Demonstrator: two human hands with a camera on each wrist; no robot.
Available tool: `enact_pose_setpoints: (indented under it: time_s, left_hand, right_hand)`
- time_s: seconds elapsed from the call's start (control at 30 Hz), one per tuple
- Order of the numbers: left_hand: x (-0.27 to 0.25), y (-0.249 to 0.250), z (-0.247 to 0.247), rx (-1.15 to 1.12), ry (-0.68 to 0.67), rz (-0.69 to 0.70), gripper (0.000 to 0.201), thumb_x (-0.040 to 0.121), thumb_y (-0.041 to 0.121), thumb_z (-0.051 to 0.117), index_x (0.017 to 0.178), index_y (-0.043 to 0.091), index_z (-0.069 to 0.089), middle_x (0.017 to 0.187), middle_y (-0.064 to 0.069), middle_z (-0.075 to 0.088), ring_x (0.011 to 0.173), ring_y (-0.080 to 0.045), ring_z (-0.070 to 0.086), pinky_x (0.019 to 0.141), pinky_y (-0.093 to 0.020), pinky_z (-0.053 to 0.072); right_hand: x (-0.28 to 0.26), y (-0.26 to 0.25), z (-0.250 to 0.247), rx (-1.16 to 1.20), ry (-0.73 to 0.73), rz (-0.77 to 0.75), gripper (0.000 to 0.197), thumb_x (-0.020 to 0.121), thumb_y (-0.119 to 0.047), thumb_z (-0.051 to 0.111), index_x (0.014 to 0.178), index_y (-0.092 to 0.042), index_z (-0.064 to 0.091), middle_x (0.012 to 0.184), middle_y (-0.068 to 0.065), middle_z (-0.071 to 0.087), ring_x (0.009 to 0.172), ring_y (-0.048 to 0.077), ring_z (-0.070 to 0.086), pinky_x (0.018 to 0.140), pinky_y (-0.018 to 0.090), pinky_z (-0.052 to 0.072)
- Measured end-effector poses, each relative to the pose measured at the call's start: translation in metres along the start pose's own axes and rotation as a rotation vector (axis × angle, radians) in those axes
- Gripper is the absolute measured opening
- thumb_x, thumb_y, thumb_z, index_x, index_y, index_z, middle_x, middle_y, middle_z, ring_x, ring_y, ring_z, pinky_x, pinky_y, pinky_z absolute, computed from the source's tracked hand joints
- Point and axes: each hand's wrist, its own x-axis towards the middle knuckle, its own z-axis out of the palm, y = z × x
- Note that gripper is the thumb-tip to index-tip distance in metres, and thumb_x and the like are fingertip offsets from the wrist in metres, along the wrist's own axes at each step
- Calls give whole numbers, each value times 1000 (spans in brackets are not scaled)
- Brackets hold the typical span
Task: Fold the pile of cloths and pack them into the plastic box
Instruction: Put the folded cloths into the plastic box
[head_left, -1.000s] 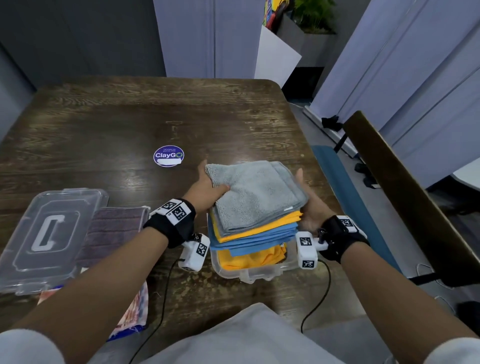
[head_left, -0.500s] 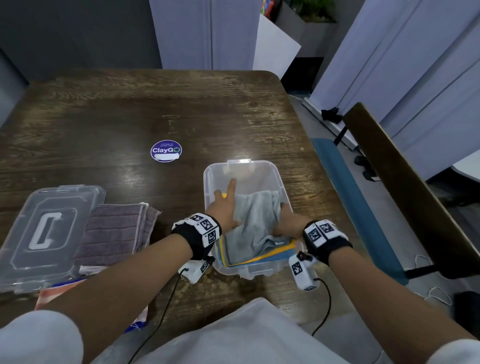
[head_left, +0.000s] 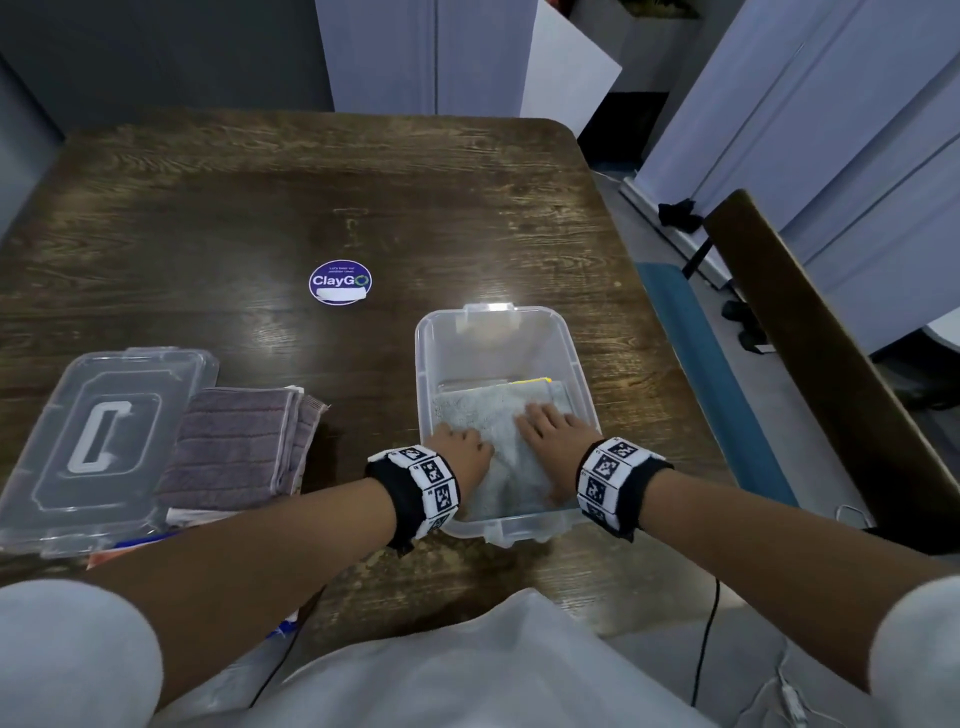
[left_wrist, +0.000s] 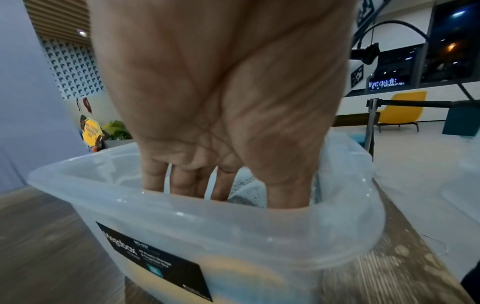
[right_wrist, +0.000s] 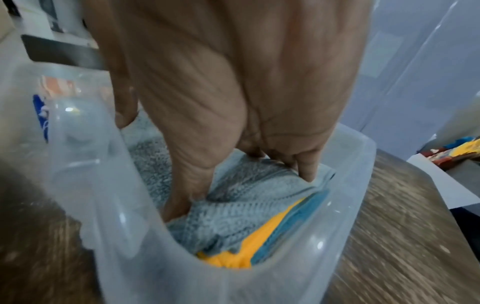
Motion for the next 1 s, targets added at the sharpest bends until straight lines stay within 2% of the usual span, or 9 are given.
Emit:
enact_pose_setpoints:
  time_s: [0.17,0.3,0.4,0.5,0.6,0.77,0.9,0.97,1.0]
  left_hand:
    - [5,1,-5,-20,-44,28,57,94,34,65,140,8,43,138,-16,48,124,-33,52,108,-43,38]
    - [9,-5,-20,-73,-59,37,40,99,44,56,124,14,62,126,-11,58,111,-30,60,95,-39,46]
    - [13,-3,-27,-62,-99,45,42,94,43,65,122,13,65,126,-10,56,112,-31,60,92,-39,47]
    - [16,1,-30,-58,-141,31,48,86,43,74,122,14,63,128,-10,53,111,-29,59,93,-39,48]
    - [23,7,-28,-25,-143,8,50,97,32,63,139,9,48,139,-14,45,125,-31,52,101,-38,43]
    - [28,12,-29,6,-164,-4,47,99,26,58,140,5,46,139,-17,44,126,-32,50,102,-39,44]
    - [29,9,-27,15,-144,1,49,99,26,59,140,4,44,138,-17,45,126,-30,49,102,-37,41]
    - [29,8,-24,58,-140,8,51,100,27,58,142,3,42,138,-17,44,125,-30,48,101,-38,41]
    - [29,6,-21,78,-138,12,51,100,29,57,142,3,42,137,-17,44,124,-30,48,100,-38,41]
  right_hand:
    - [7,-13,0,43,-23,47,88,98,-27,59,156,3,0,163,27,2,150,44,13,118,48,29]
    - [16,-19,-11,19,-107,20,74,97,-18,58,155,-2,15,156,26,18,142,45,26,107,54,41]
    - [22,-22,-13,-32,-110,-14,60,100,-17,50,152,-4,22,153,25,26,136,43,37,105,50,42]
    - [29,-21,-10,-69,-99,-70,59,101,-21,48,153,-6,23,155,19,27,139,39,36,109,47,38]
    - [36,-17,-6,-113,-39,-133,63,102,-25,47,155,-7,19,159,14,24,144,34,26,114,42,28]
    - [35,-14,-1,-119,4,-142,53,106,-20,40,154,-7,22,157,10,27,143,29,29,106,34,34]
    - [40,-5,-5,-148,-76,-143,66,101,-23,53,154,-6,19,160,13,21,145,31,26,107,38,35]
    - [55,5,0,-78,-165,-130,93,84,-36,73,154,-12,16,160,14,21,140,37,36,102,49,44]
    - [67,13,7,-29,-238,-122,114,67,-48,83,152,-18,13,159,14,24,132,40,45,94,54,50]
